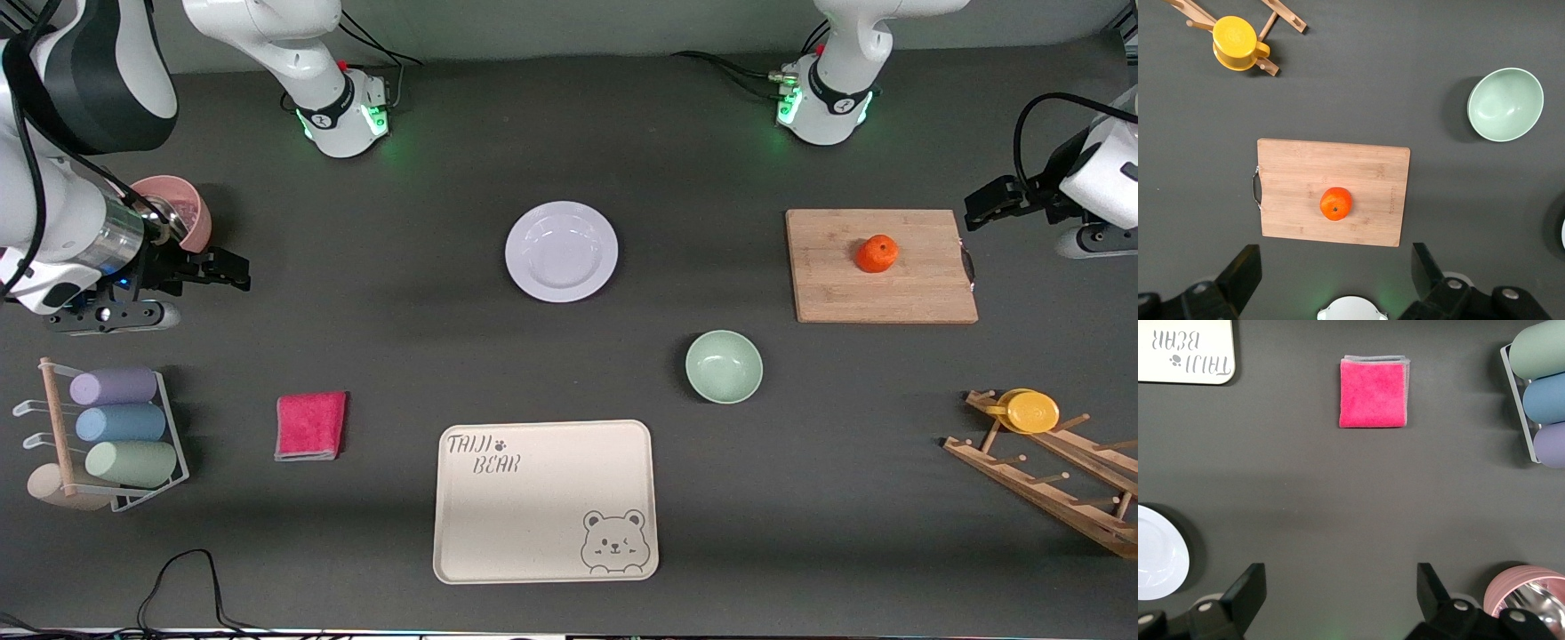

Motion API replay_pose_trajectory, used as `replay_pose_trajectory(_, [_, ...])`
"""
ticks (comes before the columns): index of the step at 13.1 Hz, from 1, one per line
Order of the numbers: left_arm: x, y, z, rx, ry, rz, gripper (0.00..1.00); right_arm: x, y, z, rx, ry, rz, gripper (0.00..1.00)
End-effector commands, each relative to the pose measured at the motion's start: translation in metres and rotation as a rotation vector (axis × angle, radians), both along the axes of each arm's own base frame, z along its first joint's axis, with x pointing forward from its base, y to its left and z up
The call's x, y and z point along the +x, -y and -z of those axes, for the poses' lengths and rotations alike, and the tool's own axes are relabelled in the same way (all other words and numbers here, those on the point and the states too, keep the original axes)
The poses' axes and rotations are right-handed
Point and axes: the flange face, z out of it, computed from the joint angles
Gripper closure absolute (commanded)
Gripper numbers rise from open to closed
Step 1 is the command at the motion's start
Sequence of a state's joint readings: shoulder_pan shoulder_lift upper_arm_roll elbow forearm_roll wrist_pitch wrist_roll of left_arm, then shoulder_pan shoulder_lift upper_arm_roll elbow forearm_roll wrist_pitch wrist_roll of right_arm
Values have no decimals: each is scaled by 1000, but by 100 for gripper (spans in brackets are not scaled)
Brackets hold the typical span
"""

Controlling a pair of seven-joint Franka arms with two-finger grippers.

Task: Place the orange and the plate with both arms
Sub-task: 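Move the left gripper toward the orange on the cutting board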

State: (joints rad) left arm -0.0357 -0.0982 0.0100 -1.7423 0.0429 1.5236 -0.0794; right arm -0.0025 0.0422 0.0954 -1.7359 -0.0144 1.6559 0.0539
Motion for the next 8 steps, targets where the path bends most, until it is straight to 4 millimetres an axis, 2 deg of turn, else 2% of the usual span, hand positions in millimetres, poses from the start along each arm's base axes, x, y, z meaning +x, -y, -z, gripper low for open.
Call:
replay_pose_trajectory(1, [-5,0,-14,-1,2,2,0,4,-1,-3,-7,11,22,0])
replay_pose_trajectory(3, [-16,-2,-18,3,-4,-2,0,9,-3,5,-7,15,22,0])
replay_pose_trajectory(4, [-29,-6,-16,4,-25,-7,0,9,-3,5,-7,10,22,0])
replay_pose_trajectory(8, [-113,-14,-14,30,-40,-11,0,2,-12,-1,-45,-2,-8,0])
